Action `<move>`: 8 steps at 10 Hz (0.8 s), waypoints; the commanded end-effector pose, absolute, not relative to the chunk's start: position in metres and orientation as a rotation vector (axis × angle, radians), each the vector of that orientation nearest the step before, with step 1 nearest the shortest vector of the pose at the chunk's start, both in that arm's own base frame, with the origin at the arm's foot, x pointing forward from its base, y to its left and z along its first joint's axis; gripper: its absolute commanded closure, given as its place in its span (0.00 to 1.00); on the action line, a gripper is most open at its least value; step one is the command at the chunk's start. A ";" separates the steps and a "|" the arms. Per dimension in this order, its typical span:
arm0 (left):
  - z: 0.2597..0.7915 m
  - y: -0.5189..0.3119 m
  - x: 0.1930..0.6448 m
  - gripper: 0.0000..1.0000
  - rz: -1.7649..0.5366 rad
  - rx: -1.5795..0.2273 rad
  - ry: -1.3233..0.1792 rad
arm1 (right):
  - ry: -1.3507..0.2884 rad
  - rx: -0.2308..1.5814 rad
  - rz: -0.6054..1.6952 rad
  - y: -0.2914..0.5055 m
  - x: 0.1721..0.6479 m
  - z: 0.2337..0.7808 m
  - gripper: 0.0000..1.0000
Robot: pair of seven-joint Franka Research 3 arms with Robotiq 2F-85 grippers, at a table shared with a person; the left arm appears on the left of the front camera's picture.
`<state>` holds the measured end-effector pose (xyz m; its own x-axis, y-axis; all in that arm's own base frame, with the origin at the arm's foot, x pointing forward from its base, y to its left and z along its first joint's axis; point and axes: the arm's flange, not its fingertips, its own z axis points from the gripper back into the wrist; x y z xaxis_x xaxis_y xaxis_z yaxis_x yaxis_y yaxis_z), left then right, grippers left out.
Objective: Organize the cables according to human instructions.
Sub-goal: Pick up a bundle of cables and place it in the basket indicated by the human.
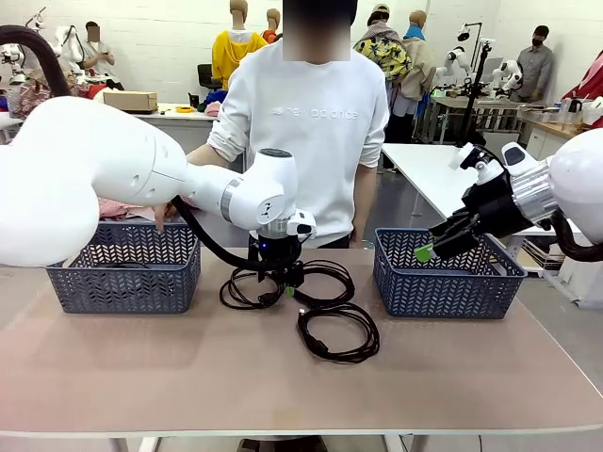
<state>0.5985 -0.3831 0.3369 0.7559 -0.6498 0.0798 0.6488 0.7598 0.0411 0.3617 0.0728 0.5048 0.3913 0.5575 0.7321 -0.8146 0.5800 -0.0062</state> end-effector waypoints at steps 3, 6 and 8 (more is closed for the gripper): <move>0.331 -0.381 0.607 0.00 -0.702 0.030 -0.097 | -0.769 0.406 0.899 0.073 0.363 0.504 0.00; 0.326 -0.379 0.609 0.00 -0.686 0.031 -0.081 | -0.769 0.406 0.899 0.073 0.363 0.504 0.00; 0.325 -0.380 0.610 0.00 -0.690 0.035 -0.083 | -0.769 0.406 0.899 0.073 0.363 0.504 0.00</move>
